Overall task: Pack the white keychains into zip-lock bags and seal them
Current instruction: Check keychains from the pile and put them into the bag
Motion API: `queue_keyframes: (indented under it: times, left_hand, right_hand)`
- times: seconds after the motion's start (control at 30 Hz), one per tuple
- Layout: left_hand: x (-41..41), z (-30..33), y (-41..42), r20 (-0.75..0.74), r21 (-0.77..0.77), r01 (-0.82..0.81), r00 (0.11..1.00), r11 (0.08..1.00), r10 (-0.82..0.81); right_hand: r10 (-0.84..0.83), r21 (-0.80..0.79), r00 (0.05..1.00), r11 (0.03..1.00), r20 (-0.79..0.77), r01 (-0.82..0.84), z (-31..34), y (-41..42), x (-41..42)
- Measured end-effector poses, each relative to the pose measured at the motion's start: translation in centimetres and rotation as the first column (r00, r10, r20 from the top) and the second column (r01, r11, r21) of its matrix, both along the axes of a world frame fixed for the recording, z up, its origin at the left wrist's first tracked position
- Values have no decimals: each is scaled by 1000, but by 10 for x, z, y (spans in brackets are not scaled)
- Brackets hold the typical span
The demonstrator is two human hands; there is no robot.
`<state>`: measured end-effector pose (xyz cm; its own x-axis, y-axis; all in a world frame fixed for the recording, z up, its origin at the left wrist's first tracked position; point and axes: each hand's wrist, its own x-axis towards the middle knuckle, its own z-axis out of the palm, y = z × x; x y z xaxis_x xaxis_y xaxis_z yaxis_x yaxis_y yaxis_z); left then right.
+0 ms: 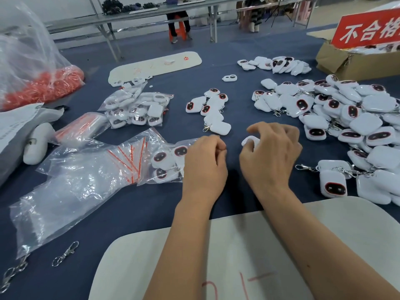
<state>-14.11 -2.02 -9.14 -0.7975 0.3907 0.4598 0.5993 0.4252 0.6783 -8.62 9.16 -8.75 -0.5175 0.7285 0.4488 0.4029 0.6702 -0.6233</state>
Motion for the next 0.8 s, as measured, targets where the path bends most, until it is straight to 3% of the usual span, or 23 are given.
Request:
queue_keyframes:
  times: [0.1, 0.23, 0.37, 0.47, 0.6, 0.7, 0.8]
  left_hand:
    - [1, 0, 2, 33, -134, 20, 999, 991, -16]
    - [3, 3, 3, 40, -166, 19, 999, 986, -13]
    - [5, 4, 5, 36, -55, 11, 999, 998, -9]
    - [7, 5, 8, 73, 72, -16, 997, 997, 11]
    - [-1, 3, 2, 131, 170, -125, 986, 978, 103]
    - [-8, 4, -5, 166, 176, -131, 981, 976, 102]
    - [-8, 5, -9, 182, 167, -37, 983, 985, 6]
  right_hand:
    - [10, -28, 949, 1000, 314, -1, -1, 1, -1]
    - [97, 30, 938, 993, 332, -113, -3, -1, -3]
    - [213, -17, 975, 977, 61, -212, -2, 1, -2]
    - [316, -118, 930, 933, -187, -340, -1, -2, -3]
    - [358, -261, 878, 857, -317, -444, -3, -2, -5]
    - [389, -426, 824, 717, -413, -552, -5, 1, -7]
    - [368, -556, 772, 542, -518, -631, -3, 1, -7]
